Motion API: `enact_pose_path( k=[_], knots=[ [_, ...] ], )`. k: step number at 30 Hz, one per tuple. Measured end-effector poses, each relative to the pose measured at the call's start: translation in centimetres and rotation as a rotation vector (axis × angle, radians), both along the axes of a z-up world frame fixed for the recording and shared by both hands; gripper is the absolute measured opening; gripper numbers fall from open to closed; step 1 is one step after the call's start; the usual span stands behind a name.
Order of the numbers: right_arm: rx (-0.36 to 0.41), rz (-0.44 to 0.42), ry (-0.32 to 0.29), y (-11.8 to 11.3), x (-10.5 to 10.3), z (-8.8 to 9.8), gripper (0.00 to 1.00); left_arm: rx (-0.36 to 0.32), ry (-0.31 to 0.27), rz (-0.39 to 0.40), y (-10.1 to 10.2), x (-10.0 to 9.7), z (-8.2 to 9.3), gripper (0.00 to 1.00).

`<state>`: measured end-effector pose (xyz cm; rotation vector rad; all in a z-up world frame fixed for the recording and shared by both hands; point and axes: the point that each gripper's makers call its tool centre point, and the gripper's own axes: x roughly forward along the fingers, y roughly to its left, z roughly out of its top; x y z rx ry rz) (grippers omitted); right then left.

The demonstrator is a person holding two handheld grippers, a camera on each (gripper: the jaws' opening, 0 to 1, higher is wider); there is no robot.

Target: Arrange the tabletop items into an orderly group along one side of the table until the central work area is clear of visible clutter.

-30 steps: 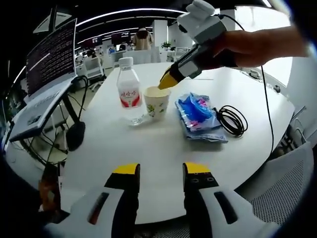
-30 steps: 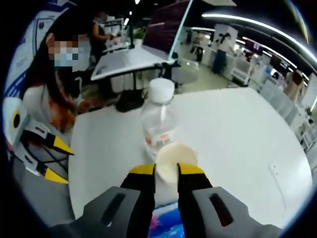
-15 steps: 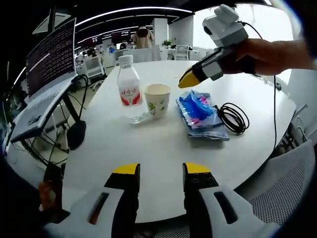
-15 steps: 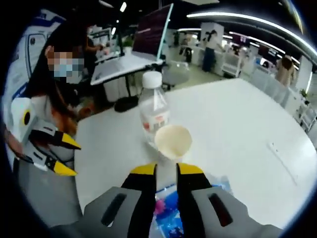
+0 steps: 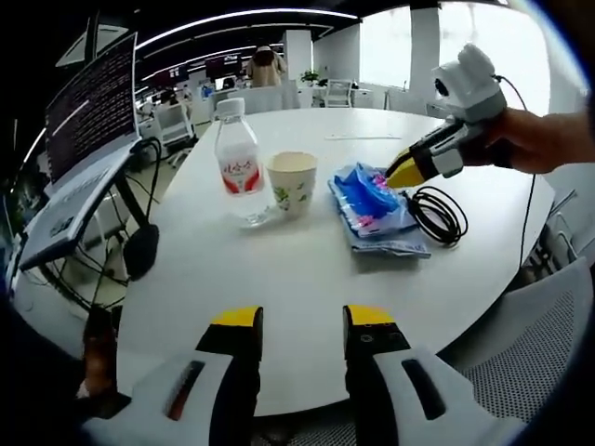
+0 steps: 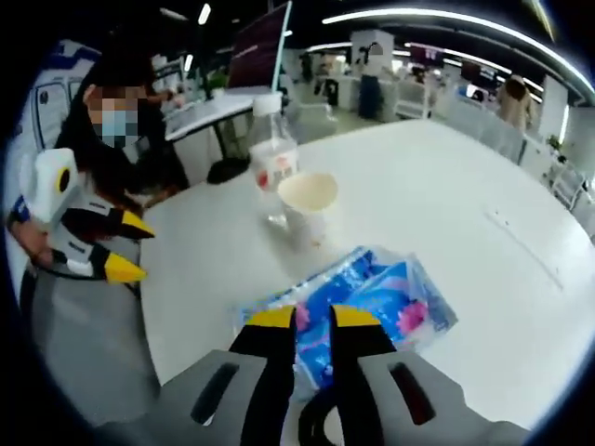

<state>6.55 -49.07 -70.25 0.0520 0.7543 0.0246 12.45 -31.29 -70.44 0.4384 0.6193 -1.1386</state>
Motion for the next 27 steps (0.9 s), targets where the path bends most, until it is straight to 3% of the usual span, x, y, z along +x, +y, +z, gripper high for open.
enact_pose_path(
  k=[10,19,27],
  knots=[
    [0.051,-0.092,-0.013,-0.1,-3.1,-0.6,0.1,0.016,0.004,-0.015,-0.1,-0.4,-0.3,0.33],
    [0.132,-0.187,-0.045,1.3,-5.4,-1.1,0.09,0.034,0.008,-0.025,-0.1,-0.6,-0.6,0.33],
    [0.158,-0.257,-0.042,0.6,-8.0,-1.2,0.08,0.049,0.011,-0.021,0.0,-0.6,-1.0,0.34]
  ],
)
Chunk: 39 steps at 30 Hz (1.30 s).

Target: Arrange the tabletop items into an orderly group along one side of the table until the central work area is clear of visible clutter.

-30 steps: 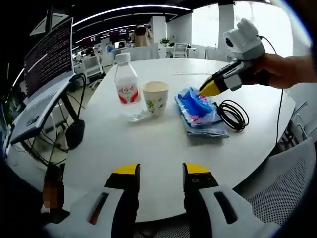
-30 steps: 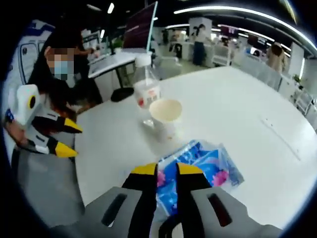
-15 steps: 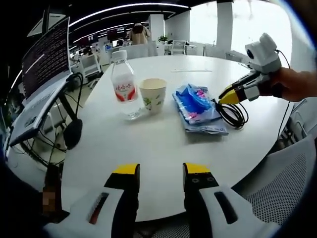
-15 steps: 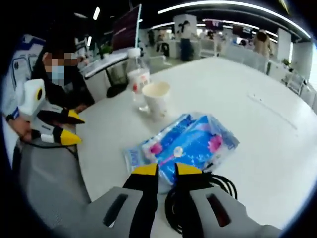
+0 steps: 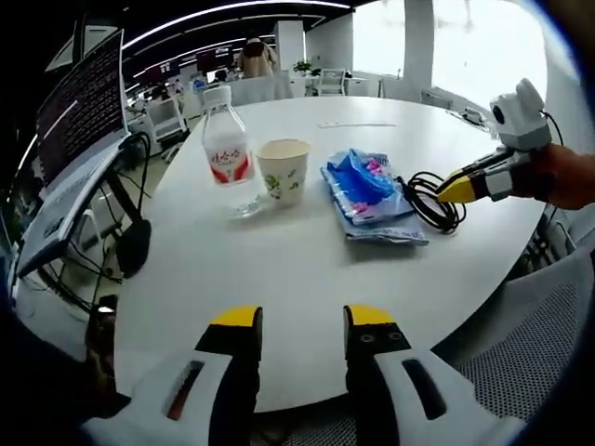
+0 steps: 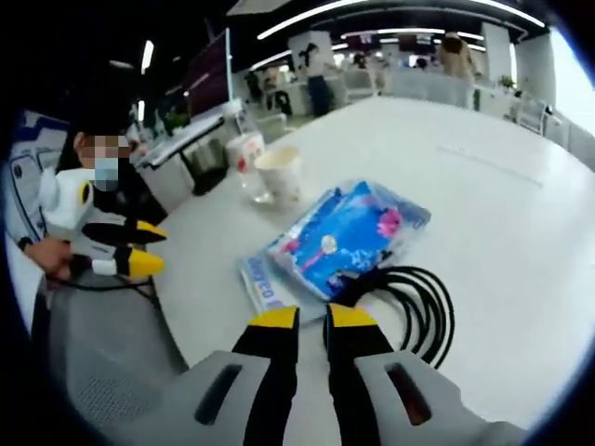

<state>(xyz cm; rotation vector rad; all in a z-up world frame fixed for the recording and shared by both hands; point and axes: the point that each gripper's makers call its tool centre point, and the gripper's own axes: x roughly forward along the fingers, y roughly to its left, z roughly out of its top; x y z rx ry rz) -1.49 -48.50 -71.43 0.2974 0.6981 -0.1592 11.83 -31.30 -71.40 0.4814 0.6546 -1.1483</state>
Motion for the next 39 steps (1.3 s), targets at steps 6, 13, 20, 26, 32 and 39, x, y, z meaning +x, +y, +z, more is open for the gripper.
enact_pose_path(
  k=[6,13,20,26,32,39],
  knots=[
    [0.014,-0.047,-0.003,-0.7,-1.6,-0.1,0.09,0.0,0.002,0.024,0.3,0.4,-0.1,0.34],
    [0.026,-0.084,-0.002,-1.2,-3.4,-0.4,0.09,0.018,-0.002,0.019,0.3,0.3,-0.2,0.34],
    [0.039,-0.134,-0.014,-2.1,-5.1,-0.2,0.08,0.05,-0.022,0.005,0.3,0.2,-0.6,0.34],
    [0.044,-0.16,-0.015,-2.6,-6.5,-0.4,0.09,0.059,-0.034,0.0,0.4,0.2,-0.5,0.34],
    [0.052,-0.184,-0.012,-2.8,-7.7,-0.7,0.09,0.06,-0.045,0.008,0.5,0.4,-0.5,0.34],
    [0.066,-0.21,-0.014,-3.1,-8.6,-1.0,0.1,0.062,-0.05,0.012,0.5,0.4,-0.5,0.34]
  ],
)
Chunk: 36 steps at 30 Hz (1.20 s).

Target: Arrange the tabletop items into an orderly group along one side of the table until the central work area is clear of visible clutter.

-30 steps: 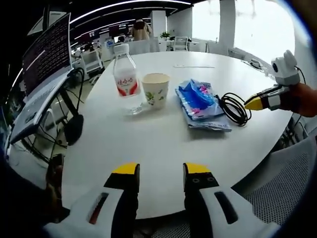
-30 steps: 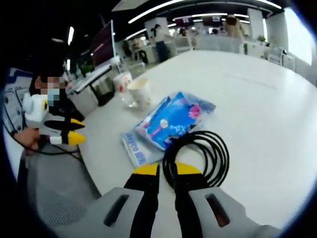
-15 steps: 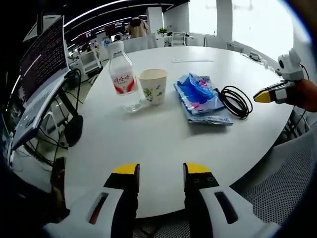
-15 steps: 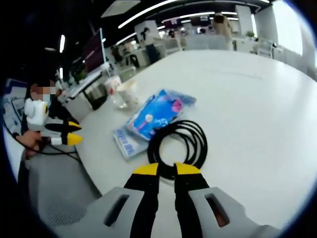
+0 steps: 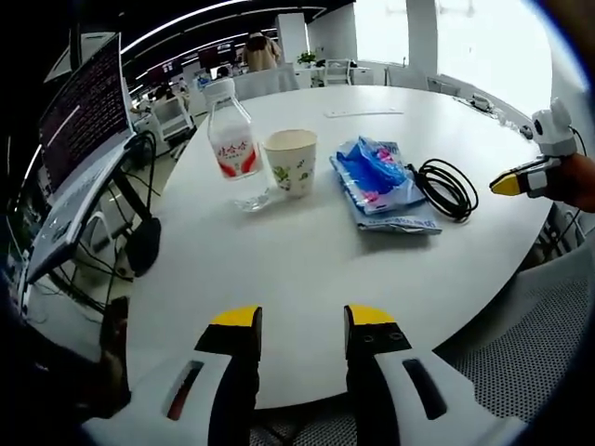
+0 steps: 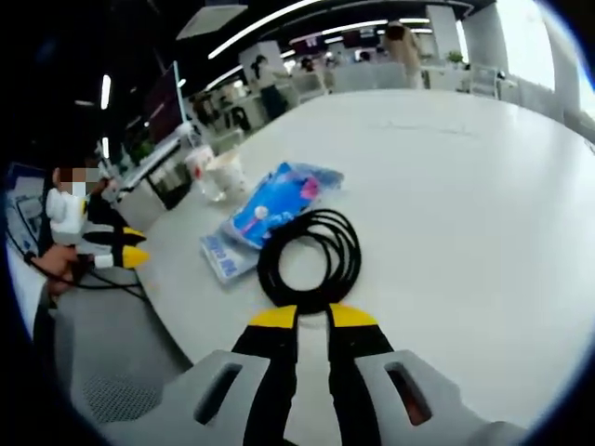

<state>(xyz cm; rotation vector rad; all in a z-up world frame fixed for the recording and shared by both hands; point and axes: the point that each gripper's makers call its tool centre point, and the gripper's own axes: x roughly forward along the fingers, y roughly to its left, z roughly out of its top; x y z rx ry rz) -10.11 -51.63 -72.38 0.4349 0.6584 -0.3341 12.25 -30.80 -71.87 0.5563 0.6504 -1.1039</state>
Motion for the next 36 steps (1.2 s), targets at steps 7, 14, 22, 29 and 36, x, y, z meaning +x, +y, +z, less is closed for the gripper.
enact_pose_path(
  k=[7,14,22,29,36],
  knots=[
    [0.002,-0.017,-0.005,-0.5,-0.5,0.1,0.11,-0.002,-0.011,-0.006,-0.1,-0.1,0.2,0.34],
    [0.027,-0.06,-0.01,-1.0,-1.4,-0.4,0.13,0.0,-0.012,-0.026,-0.3,-0.4,0.2,0.34],
    [0.044,-0.09,-0.014,-1.7,-1.6,-0.6,0.15,-0.008,0.009,-0.037,-0.6,-0.7,0.3,0.35],
    [0.04,-0.098,-0.02,-3.2,-1.0,-0.4,0.18,-0.046,0.046,-0.043,-2.0,-1.1,1.2,0.35],
    [0.055,-0.101,-0.036,-4.0,0.4,-0.5,0.19,-0.073,0.065,-0.142,-5.8,-2.6,2.3,0.35]
  ],
)
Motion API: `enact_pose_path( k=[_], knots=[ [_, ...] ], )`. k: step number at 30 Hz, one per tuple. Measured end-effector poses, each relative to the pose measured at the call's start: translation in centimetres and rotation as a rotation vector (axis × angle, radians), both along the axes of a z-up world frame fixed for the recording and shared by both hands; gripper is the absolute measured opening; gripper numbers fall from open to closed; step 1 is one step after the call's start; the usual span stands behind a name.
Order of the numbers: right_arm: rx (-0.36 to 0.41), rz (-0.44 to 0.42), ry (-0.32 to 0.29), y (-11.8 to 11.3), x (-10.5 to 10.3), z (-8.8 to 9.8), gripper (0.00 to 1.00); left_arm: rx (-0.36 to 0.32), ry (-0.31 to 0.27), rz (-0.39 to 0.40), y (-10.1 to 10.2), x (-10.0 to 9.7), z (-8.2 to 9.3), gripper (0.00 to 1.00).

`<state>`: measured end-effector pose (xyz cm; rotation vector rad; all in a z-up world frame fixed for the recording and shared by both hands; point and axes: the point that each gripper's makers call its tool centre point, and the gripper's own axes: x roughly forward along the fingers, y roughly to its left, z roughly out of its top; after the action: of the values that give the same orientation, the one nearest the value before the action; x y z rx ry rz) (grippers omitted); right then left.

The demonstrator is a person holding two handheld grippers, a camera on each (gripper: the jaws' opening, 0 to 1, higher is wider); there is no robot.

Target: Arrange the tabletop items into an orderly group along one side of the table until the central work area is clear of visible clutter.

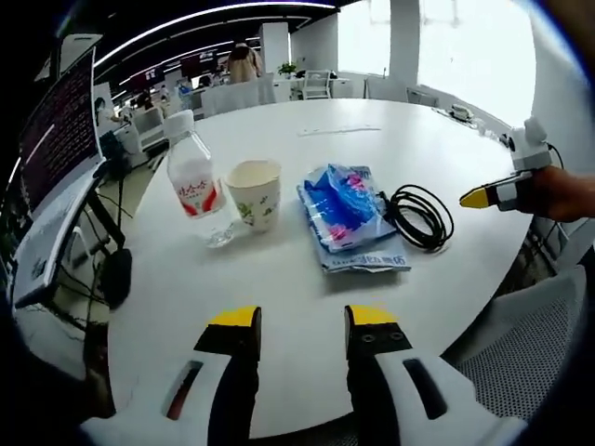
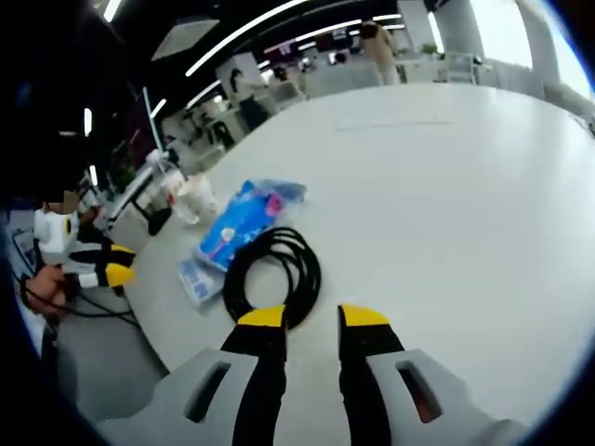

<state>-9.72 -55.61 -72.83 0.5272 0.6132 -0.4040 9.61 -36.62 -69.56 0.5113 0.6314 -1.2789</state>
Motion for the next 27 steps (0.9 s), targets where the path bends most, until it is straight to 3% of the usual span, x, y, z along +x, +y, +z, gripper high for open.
enact_pose_path(
  k=[2,11,18,27],
  knots=[
    [0.008,-0.001,-0.008,-0.1,0.4,-0.1,0.19,0.001,0.004,-0.066,-0.9,-0.7,0.2,0.35],
    [0.039,-0.015,-0.024,-0.2,1.2,-0.9,0.18,0.014,0.011,-0.139,-3.7,-1.6,0.2,0.33],
    [0.103,-0.076,-0.05,-0.6,0.6,-1.8,0.17,-0.014,0.089,-0.133,-6.5,-3.5,0.1,0.33],
    [0.152,-0.084,-0.064,-0.6,1.4,-2.3,0.16,-0.005,0.168,-0.169,-9.2,-6.8,-1.1,0.3]
  ],
)
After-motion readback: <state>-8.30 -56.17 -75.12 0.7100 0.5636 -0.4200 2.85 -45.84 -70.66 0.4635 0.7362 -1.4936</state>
